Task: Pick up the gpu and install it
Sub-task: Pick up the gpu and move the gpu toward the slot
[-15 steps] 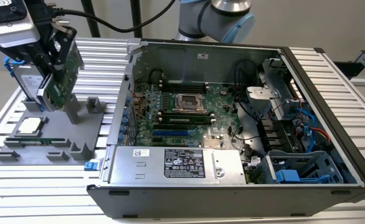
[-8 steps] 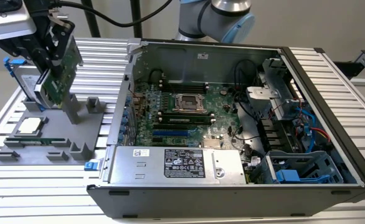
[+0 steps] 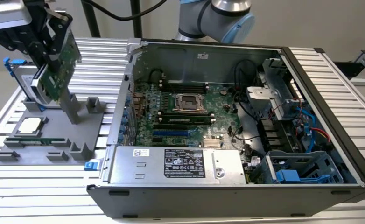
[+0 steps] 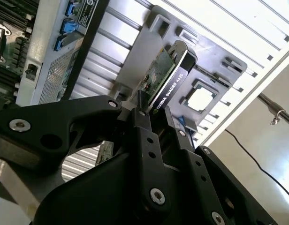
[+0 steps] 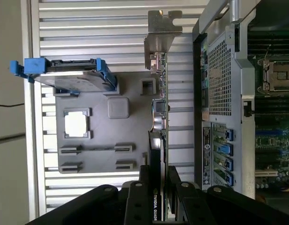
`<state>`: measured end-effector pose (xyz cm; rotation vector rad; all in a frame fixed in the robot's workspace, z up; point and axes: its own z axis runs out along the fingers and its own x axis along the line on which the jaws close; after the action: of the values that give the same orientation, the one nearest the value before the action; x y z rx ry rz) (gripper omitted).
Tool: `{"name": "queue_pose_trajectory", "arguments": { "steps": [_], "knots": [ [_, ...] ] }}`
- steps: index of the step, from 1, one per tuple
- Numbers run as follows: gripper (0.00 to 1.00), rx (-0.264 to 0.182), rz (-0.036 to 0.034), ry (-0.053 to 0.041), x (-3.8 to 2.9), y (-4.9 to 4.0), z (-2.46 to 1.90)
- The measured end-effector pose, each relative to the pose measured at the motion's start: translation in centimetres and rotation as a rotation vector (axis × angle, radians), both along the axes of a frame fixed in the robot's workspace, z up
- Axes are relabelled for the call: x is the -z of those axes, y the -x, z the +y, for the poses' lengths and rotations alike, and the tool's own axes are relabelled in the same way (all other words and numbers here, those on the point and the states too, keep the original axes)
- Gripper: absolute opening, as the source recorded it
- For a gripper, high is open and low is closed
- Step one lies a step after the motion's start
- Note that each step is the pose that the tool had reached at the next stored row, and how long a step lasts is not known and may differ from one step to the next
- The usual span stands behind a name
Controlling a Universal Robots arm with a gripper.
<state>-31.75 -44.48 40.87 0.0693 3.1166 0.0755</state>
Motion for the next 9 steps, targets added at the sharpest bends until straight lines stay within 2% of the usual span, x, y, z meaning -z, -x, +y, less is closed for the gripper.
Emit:
{"name": "queue_pose_trajectory", "arguments": {
  "steps": [6, 9],
  "knots": [
    [0.00, 0.000, 0.0000, 0.0000, -0.76, 0.00, 0.00],
    [0.00, 0.000, 0.0000, 0.0000, -0.93, 0.00, 0.00]
  ]
}}
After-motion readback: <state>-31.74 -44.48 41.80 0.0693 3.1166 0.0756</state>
